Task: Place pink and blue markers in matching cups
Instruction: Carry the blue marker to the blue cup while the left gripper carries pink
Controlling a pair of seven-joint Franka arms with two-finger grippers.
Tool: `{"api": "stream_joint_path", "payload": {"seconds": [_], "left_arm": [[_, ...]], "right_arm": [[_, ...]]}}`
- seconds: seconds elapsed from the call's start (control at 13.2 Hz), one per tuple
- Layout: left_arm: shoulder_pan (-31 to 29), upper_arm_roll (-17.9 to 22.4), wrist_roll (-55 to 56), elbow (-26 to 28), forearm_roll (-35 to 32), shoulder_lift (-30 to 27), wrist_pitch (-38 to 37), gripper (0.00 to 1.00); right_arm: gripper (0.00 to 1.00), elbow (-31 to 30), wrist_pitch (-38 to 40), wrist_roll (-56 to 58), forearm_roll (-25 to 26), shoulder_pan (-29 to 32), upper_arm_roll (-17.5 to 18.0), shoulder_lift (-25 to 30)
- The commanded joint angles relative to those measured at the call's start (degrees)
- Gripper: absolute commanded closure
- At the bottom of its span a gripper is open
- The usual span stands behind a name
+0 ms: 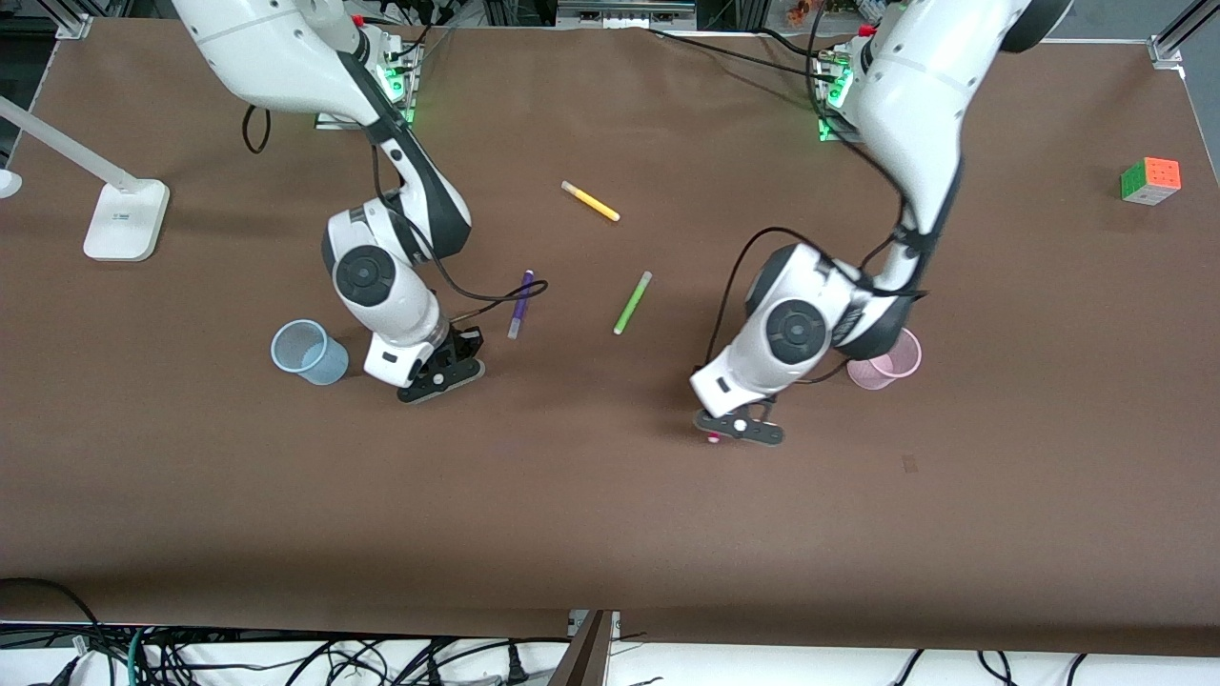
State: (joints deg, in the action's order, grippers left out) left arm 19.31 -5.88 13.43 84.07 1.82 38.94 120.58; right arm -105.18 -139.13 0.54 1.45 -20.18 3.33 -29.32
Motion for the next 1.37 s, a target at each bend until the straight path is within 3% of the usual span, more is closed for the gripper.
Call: {"api": "stream_joint_path", "payload": {"seconds": [0.0,0.23,0.46,0.76,0.83,0.99,1.29], "left_arm": [[-5.7,-0.5,0.3,1.8,1.7,-9.2,-11.9,1.0],[-10.6,-0.4,-10.5,1.9,1.4,-13.2,-21.1,1.0],[-15.1,-0.3,-24.3,3.0,0.6,-14.1,-21.4,1.0],[-20.5,-0.5,-53.3,6.8,0.6,-13.5,-14.5,1.0],[-21.2,-0.6,-62.3,8.9,1.3,-13.5,-10.8,1.0],[-22.2,-1.1,-75.2,13.4,5.7,-14.2,-4.8,1.0],[-24.5,-1.1,-91.4,18.5,19.2,-14.3,-3.6,1.0]], "right_arm": [[0.89,3.9,6.7,5.1,-0.4,0.5,-0.2,3.0],[0.89,12.2,17.6,16.3,-0.8,1.2,-1.4,3.3],[0.89,15.1,23.9,27.8,-1.4,3.6,-1.6,4.5],[0.89,15.0,24.2,56.1,-17.3,10.7,-2.0,5.1],[0.89,14.9,24.3,62.1,-18.9,11.9,-2.0,5.1],[0.89,14.9,26.3,67.6,-19.9,13.3,-2.0,5.1],[0.89,13.7,28.6,79.9,-26.3,16.3,-2.3,4.9]]}}
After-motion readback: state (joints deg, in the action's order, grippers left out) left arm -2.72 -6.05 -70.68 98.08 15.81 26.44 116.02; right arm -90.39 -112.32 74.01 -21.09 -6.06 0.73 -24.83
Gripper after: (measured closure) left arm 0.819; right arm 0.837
